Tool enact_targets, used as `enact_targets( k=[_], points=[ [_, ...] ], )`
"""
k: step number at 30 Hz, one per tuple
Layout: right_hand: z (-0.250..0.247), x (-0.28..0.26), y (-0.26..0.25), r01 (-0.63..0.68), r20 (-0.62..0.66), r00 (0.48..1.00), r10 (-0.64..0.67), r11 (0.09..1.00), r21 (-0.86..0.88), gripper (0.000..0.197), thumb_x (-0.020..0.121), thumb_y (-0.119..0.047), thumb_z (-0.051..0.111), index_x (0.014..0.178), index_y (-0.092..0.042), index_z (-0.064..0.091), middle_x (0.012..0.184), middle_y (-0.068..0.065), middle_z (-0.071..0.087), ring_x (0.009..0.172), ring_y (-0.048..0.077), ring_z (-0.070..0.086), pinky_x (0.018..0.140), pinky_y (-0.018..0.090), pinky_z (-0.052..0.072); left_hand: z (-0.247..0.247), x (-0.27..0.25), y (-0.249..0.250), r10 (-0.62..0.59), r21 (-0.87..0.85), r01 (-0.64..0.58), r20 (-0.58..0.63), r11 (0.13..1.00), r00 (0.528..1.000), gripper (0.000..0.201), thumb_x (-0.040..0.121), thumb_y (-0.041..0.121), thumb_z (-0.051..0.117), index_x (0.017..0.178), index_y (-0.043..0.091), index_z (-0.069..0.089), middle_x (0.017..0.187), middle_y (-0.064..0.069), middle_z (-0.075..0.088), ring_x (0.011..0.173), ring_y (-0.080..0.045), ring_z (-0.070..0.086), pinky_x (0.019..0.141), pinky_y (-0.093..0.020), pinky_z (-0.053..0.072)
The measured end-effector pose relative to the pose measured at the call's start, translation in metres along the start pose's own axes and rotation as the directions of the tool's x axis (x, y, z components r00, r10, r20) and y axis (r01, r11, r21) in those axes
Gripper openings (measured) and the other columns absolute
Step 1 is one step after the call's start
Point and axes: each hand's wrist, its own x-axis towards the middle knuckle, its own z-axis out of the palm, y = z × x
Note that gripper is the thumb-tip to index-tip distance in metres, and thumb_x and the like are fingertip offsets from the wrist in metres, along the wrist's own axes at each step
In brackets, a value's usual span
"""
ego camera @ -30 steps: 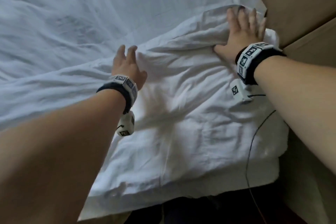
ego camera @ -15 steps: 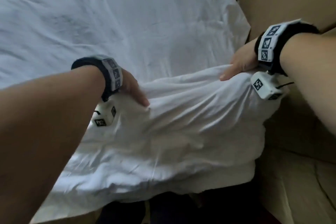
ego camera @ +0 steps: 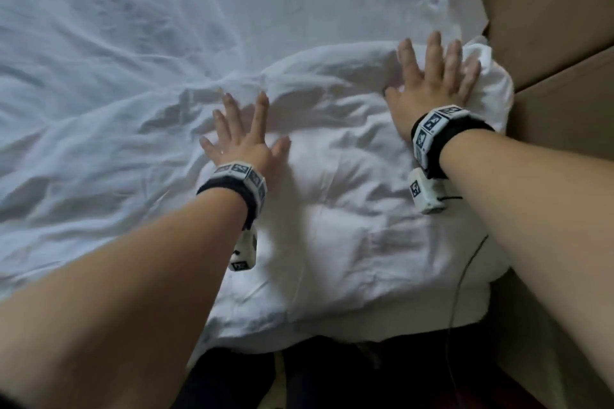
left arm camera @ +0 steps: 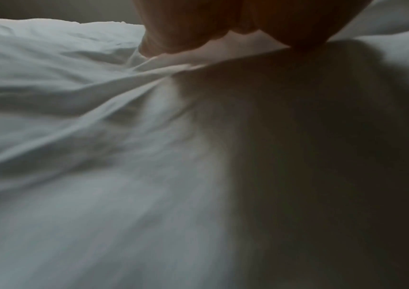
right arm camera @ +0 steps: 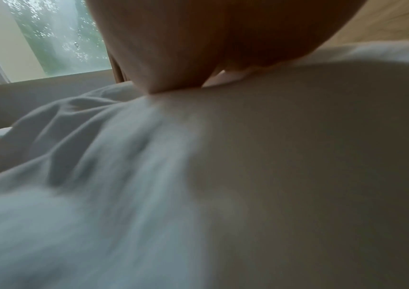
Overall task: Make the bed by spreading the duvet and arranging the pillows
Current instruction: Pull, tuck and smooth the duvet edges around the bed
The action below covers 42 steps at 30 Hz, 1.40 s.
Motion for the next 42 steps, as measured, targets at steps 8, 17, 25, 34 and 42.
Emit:
enact_targets(
  k=[8,17,25,34,42],
  points=[
    [0.0,-0.041,-0.096,0.144,0.04,0.988,-0.147,0.988,0.054,0.074,0.096,-0.064,0.028,0.156,-0.046,-0.011,0.167,-0.001,-0.022,0.153,0.031,-0.021,0.117,0.064,-0.015,-0.016,-0.05,-0.084,-0.082,-0.011,0.082,0.035,0.997,0.996,0.071,0.097,0.074,0.021,0.145,0.061,-0.029,0.161,0.005,-0.041,0.153,-0.033,-0.027,0.118,-0.071,-0.006],
    [0.017,-0.115,-0.309,0.328,0.241,0.909,-0.339,0.941,0.088,0.076,0.093,-0.074,0.017,0.155,-0.045,-0.017,0.165,-0.003,-0.029,0.151,0.03,-0.026,0.117,0.063,-0.016,-0.058,-0.089,-0.299,-0.329,-0.058,0.329,0.022,0.942,0.944,0.07,0.097,0.076,0.024,0.146,0.063,-0.024,0.164,0.009,-0.035,0.155,-0.031,-0.022,0.117,-0.072,-0.002],
    [0.035,-0.195,-0.545,0.456,0.286,0.838,-0.465,0.884,0.099,0.075,0.096,-0.071,0.018,0.156,-0.043,-0.017,0.165,-0.003,-0.027,0.152,0.03,-0.024,0.119,0.06,-0.014,-0.091,-0.098,-0.536,-0.413,-0.049,0.413,0.004,0.909,0.911,0.071,0.096,0.076,0.026,0.148,0.063,-0.022,0.165,0.007,-0.033,0.154,-0.033,-0.022,0.118,-0.072,0.001],
    [0.06,-0.237,-0.741,0.513,0.319,0.784,-0.533,0.845,0.151,0.077,0.097,-0.069,0.023,0.155,-0.043,-0.02,0.164,-0.001,-0.03,0.15,0.03,-0.029,0.117,0.063,-0.016,-0.138,-0.036,-0.695,-0.38,-0.056,0.381,0.033,0.923,0.924,0.077,0.087,0.087,0.026,0.147,0.066,-0.017,0.165,0.005,-0.034,0.154,-0.034,-0.024,0.113,-0.079,-0.002],
    [0.099,-0.174,-0.755,0.371,0.373,0.859,-0.352,0.928,0.023,0.083,0.086,-0.082,0.011,0.154,-0.045,-0.019,0.163,-0.01,-0.032,0.151,0.019,-0.027,0.115,0.063,-0.019,-0.132,0.058,-0.722,-0.289,0.088,0.282,0.094,0.955,0.953,0.095,0.065,0.103,0.023,0.142,0.069,-0.021,0.161,0.006,-0.04,0.148,-0.041,-0.033,0.104,-0.084,-0.009]
  ],
)
